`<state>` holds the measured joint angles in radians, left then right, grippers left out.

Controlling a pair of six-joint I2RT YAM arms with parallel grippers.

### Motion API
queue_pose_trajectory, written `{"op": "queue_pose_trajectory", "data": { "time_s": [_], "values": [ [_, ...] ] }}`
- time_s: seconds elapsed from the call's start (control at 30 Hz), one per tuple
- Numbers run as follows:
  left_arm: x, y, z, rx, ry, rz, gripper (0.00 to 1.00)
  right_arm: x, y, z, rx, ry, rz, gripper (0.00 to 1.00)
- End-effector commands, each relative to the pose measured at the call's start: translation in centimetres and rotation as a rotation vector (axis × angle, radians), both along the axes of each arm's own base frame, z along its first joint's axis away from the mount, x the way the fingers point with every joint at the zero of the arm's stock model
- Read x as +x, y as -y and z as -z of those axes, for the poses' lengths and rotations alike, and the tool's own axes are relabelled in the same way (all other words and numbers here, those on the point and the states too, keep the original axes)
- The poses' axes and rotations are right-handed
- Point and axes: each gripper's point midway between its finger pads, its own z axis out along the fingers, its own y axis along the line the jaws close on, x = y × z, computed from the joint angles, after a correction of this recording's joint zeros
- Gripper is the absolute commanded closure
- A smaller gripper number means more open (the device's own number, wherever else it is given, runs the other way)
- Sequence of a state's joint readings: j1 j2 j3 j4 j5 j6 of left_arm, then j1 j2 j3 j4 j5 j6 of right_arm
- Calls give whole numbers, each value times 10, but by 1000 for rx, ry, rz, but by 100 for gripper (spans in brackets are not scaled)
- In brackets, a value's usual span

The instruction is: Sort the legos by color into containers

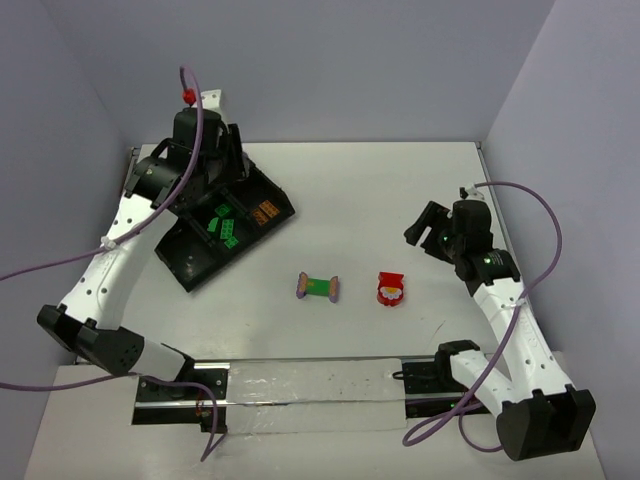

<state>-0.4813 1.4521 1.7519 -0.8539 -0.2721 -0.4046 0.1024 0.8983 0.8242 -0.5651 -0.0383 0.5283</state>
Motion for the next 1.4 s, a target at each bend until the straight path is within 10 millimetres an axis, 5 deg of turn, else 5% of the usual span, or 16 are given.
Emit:
{"op": "queue_pose_trajectory", "data": {
  "time_s": [0.0,0.27,0.43,0.83,1.0,1.07,1.17,1.27,1.37],
  "values": [
    [9,-61,29,-8,-103,-206,100,-3,3,-8,-4,18,20,20],
    [25,-162,47,-15,-134,-482,100,7,16,-3,-67,-68,80,20],
    [36,-225,84,-136,-192,-639,100,20,13,0,-79,-108,65,21],
    [89,-265,180,-141,-332,-780,100,24,8,6,-114,-111,46,21],
    [94,-277,199,-151,-358,-804,96,22,7,11,-109,-122,45,21],
    [96,-278,203,-150,-359,-800,87,22,6,12,-108,-121,42,21],
    [96,-277,212,-146,-392,-792,61,22,6,12,-111,-124,40,21],
    [94,-276,214,-149,-390,-793,23,21,6,10,-110,-119,44,21],
    [94,-274,209,-152,-379,-777,6,20,4,8,-109,-113,44,21]
  ]
}}
